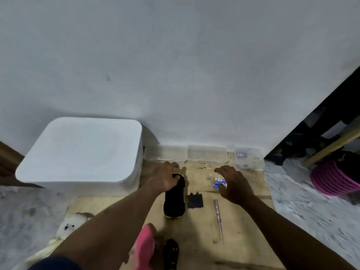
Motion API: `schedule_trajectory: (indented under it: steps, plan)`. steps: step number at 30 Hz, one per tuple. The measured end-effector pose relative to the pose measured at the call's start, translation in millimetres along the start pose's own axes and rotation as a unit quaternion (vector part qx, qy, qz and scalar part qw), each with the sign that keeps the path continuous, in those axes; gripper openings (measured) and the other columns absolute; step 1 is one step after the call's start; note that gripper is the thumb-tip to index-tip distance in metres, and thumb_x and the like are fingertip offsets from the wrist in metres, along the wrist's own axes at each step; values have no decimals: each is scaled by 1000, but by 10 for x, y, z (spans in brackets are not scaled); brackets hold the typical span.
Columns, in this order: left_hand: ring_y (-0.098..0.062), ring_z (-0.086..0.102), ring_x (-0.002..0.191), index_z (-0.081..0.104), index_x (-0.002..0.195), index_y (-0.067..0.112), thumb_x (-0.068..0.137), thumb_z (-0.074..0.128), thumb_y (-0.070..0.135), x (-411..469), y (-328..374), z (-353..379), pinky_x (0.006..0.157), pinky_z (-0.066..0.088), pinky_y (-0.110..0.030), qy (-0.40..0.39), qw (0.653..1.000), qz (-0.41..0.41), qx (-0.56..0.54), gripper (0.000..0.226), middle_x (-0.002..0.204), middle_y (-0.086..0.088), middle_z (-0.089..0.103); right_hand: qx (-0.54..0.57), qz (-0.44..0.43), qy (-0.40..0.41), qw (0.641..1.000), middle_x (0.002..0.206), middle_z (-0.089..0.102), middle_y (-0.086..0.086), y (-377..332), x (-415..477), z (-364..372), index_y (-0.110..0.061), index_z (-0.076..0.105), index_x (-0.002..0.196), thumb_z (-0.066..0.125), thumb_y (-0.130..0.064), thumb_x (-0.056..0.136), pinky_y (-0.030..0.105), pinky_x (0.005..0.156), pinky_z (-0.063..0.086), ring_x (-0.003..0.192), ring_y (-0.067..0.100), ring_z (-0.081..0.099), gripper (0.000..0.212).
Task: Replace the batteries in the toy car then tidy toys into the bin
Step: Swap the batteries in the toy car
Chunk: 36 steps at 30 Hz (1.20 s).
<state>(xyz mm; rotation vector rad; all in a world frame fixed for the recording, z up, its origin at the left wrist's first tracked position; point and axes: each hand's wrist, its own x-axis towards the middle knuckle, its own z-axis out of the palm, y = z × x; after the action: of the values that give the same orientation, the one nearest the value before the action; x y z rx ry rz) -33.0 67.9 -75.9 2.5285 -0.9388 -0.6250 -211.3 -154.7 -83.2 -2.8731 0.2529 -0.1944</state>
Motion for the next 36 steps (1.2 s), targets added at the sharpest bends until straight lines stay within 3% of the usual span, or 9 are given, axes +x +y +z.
schedule_trajectory:
  steps: [4, 9, 14, 17, 22, 25, 31, 34, 36]
  plan:
    - [-27, 61, 112, 56, 128, 22, 83, 60, 42, -142, -292, 23, 93, 51, -37, -29, 999, -31, -31, 49, 124, -7, 62, 11, 72, -36, 997, 118, 64, 6, -225, -49, 115, -13, 59, 128, 72, -9, 71, 29, 73, 50, 97, 24, 62, 59]
    - [-29, 57, 117, 54, 133, 15, 91, 62, 36, -158, -358, 165, 96, 48, -36, -34, 996, -71, -46, 47, 131, -9, 59, -9, 167, -133, 977, 139, 49, 0, -170, -88, 176, -25, 40, 144, 63, -27, 87, 38, 95, 47, 121, 21, 49, 61]
    - [-31, 52, 128, 41, 145, 7, 99, 57, 26, -40, -337, 322, 104, 42, -33, -73, 970, -143, -185, 53, 141, -16, 53, -24, 181, -179, 967, 149, 37, 1, -9, 12, 263, -28, 28, 150, 61, -38, 92, 40, 100, 46, 129, 22, 43, 68]
    - [-31, 59, 118, 53, 134, 8, 99, 56, 28, -25, -351, 402, 102, 48, -38, -87, 951, -177, -239, 40, 133, -15, 61, -18, 176, -215, 960, 150, 33, 2, 42, 80, 387, -30, 20, 153, 60, -37, 92, 42, 99, 47, 130, 22, 40, 73]
    - [-32, 60, 115, 58, 129, 10, 99, 55, 34, -56, -388, 471, 100, 50, -43, -103, 928, -212, -289, 38, 126, -13, 63, -28, 175, -207, 962, 138, 37, 4, 56, 131, 579, -27, 34, 142, 65, -28, 87, 35, 88, 52, 120, 22, 41, 62]
    - [-30, 59, 114, 54, 125, 13, 101, 53, 31, -70, -372, 461, 93, 50, -36, -96, 915, -218, -326, 29, 119, -8, 60, -38, 199, -199, 959, 133, 38, 6, 15, 154, 667, -24, 36, 137, 66, -28, 87, 31, 81, 52, 115, 26, 44, 59]
    - [-27, 65, 106, 56, 122, 17, 100, 57, 32, -63, -409, 461, 94, 55, -46, -65, 846, -243, -470, 27, 119, -10, 66, -32, 214, -156, 964, 121, 53, 7, -15, 70, 803, -17, 50, 128, 56, -17, 94, 27, 75, 50, 99, 22, 56, 35]
    - [-28, 67, 101, 57, 115, 20, 101, 54, 34, -72, -402, 381, 89, 57, -44, -68, 839, -234, -486, 21, 115, -11, 67, 166, 293, -86, 938, 84, 60, 8, -38, 155, 696, -12, 61, 89, 54, -10, 95, 39, 72, 55, 71, 18, 55, 9]
    - [-27, 66, 92, 55, 117, 18, 101, 53, 36, -86, -371, 311, 85, 56, -44, -72, 838, -229, -489, 24, 110, -10, 67, 353, 360, -60, 861, 73, 54, 10, -119, 245, 529, -10, 59, 85, 47, 0, 93, 35, 55, 49, 59, 17, 49, 18]
